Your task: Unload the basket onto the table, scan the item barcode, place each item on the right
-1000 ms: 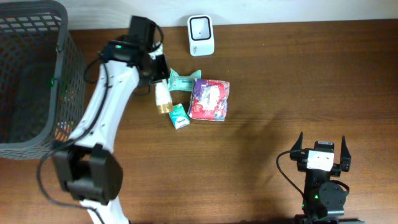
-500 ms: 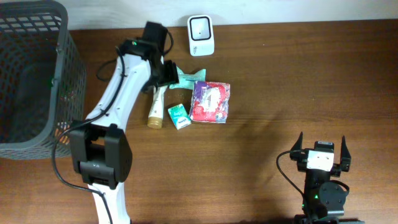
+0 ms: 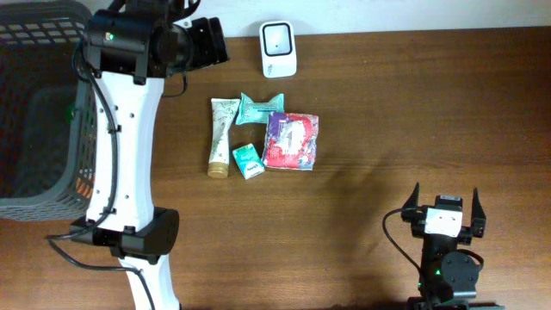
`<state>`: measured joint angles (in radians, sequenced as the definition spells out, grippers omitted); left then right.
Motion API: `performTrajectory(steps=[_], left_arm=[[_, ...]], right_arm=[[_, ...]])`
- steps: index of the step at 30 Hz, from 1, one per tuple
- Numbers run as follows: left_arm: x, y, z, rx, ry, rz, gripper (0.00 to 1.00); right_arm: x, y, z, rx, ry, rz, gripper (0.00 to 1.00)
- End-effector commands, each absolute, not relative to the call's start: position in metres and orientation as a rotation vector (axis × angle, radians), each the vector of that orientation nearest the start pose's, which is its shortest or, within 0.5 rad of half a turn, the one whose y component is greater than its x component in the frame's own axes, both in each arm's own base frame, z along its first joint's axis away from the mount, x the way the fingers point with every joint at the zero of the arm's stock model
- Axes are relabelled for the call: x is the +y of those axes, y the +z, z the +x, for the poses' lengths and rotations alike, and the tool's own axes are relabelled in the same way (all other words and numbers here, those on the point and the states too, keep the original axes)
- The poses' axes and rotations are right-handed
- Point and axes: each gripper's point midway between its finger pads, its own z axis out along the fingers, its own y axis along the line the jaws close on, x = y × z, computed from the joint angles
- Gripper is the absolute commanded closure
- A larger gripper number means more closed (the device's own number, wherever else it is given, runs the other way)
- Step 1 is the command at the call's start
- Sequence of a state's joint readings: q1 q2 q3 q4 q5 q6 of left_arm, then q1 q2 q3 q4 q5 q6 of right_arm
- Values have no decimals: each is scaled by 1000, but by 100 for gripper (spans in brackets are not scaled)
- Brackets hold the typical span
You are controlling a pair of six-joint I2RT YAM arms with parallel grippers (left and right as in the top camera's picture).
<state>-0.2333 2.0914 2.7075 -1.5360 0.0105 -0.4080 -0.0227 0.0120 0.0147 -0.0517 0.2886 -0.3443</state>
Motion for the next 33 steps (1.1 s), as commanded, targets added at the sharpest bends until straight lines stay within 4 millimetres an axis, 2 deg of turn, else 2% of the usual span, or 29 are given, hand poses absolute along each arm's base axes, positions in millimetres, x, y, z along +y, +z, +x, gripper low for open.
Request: performTrajectory(steps=[1,5,13,17,23,26,29,33], left_arm=[[-107,343,449,2494,-272,-191,21],[-105,346,453,2475,-240,-137,21],[-82,347,459,2458,-200,-200,22],[-58,351,468,2424,-185,-262,21],[-12,351,471,2404,-141,-380,21],[5,351,472,2396,-126,-424,21],[24,353,472,2377,-110,-475,12],[54,373,491,2244,-98,-519,13]], right_arm=[[-57,162,237,1647,-528,-26,1],[-57,162,237,1647,-528,-26,1],[-57,162,237,1647,-528,-26,1],[-57,162,237,1647,-528,-26,1],[-57,162,237,1647,-528,-26,1],[-57,162,237,1648,-528,-26,1],[-57,162,237,1647,-528,-26,1],[-57,162,237,1647,-528,-26,1]])
